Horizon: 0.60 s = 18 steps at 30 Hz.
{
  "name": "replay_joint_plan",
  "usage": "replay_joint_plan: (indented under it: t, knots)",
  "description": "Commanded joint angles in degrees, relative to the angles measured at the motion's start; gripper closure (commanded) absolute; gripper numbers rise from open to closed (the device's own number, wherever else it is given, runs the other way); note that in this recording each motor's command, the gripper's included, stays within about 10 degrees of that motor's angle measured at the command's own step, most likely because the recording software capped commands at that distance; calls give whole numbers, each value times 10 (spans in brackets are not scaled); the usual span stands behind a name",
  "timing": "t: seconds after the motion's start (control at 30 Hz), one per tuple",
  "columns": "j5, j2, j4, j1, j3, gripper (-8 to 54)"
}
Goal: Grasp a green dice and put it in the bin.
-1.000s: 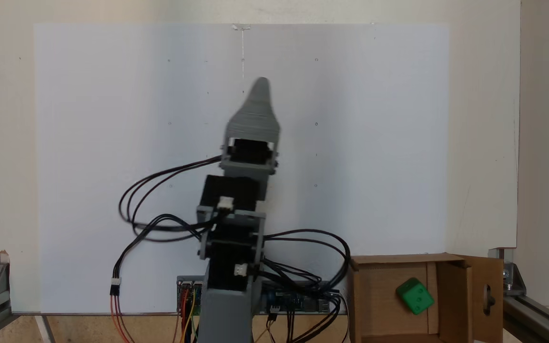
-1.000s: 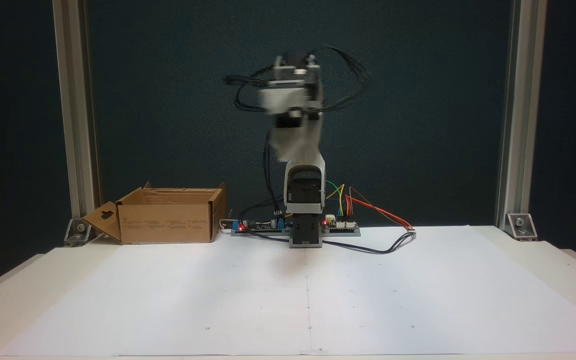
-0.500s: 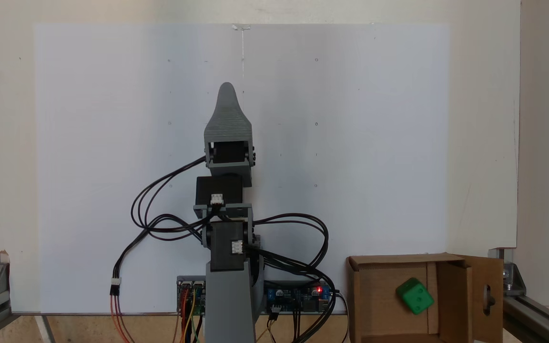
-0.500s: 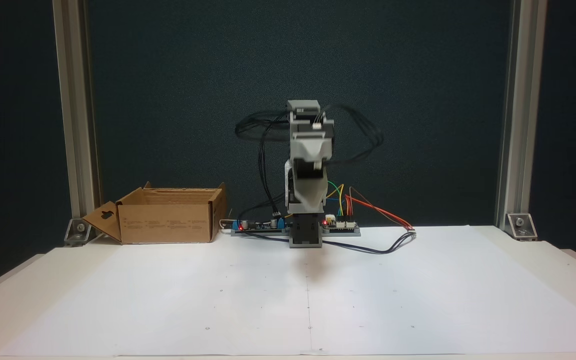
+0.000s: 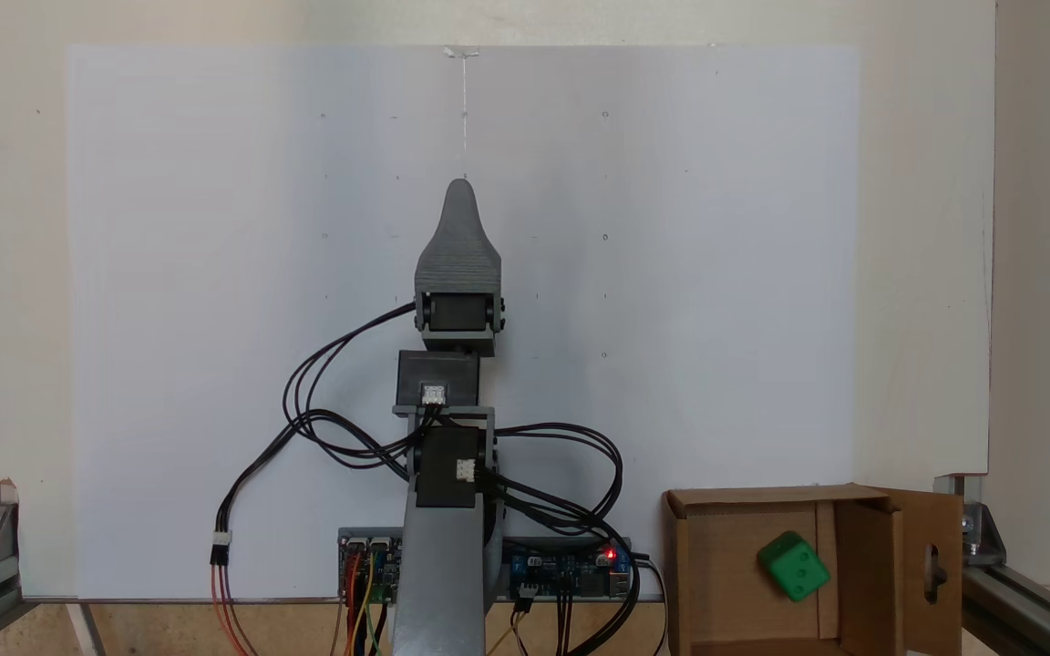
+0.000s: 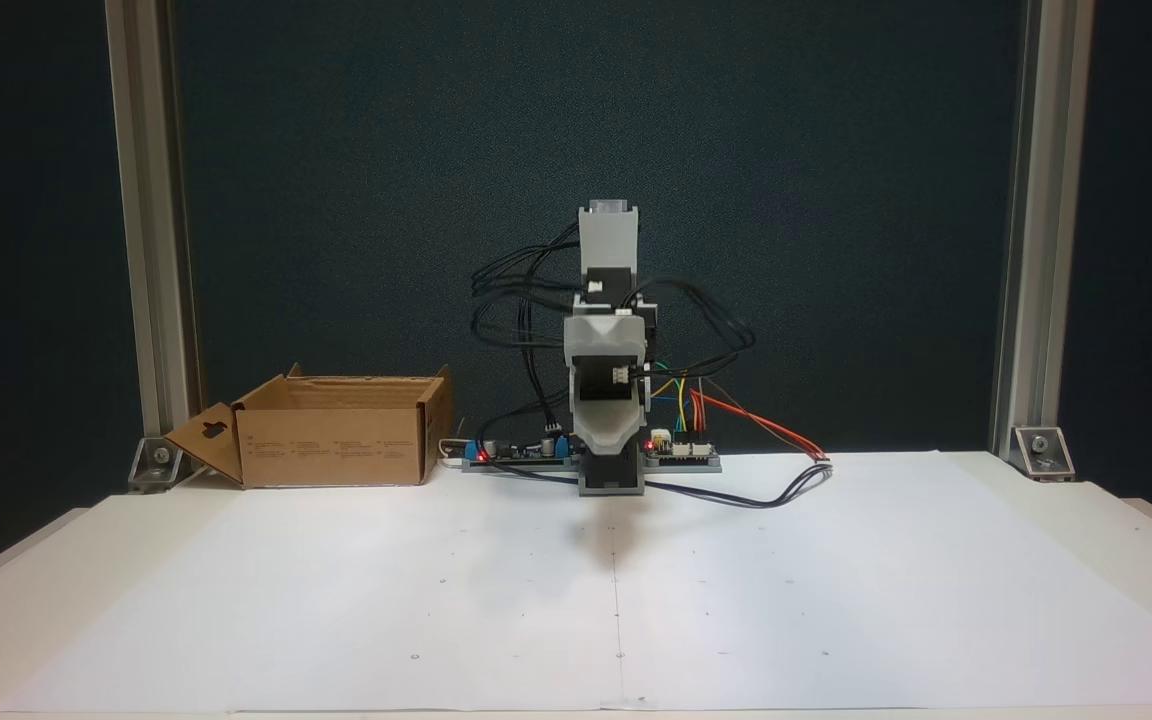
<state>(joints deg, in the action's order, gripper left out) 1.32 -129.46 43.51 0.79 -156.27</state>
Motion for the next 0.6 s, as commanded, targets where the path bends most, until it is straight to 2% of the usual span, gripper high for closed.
replay_joint_plan:
  t: [0.0,0.37,0.57]
  knots:
    - [-22,-65,96,5,6,22]
    - [-22,-64,346,4,-92,20]
    - [-22,-64,388,4,-152,19]
